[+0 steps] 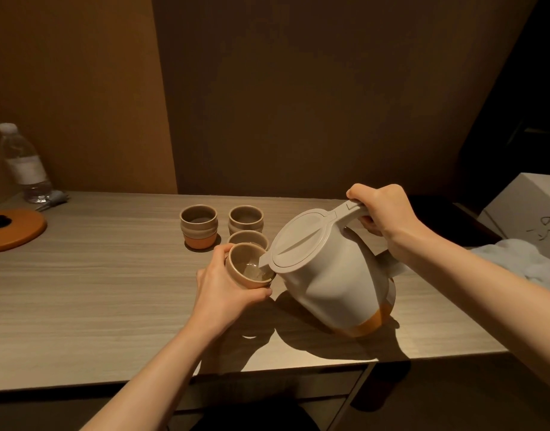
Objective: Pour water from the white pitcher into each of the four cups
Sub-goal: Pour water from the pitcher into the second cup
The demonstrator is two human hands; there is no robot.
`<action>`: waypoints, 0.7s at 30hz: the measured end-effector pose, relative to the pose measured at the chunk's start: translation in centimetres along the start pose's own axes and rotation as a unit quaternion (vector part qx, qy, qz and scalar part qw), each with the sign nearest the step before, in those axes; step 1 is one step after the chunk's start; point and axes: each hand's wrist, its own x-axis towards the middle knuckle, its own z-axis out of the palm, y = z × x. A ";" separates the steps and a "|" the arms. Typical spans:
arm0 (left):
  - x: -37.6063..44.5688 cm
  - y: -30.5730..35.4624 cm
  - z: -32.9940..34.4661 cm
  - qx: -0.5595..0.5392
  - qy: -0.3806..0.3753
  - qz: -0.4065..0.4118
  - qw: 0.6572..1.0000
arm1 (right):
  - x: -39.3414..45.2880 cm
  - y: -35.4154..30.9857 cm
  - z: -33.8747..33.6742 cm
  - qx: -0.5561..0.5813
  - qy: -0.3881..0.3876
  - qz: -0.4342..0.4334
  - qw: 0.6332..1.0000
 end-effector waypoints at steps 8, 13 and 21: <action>0.0 -0.3 0.1 0.004 -0.003 -0.004 1.000 | 0.1 0.0 0.2 -0.005 0.005 0.000 1.000; 0.0 -0.4 0.1 -0.004 -0.002 -0.006 1.000 | 0.2 -0.2 0.2 -0.005 0.003 -0.005 1.000; -0.1 -0.3 0.1 -0.007 -0.003 -0.011 1.000 | 0.2 -0.4 0.4 -0.006 0.003 -0.011 1.000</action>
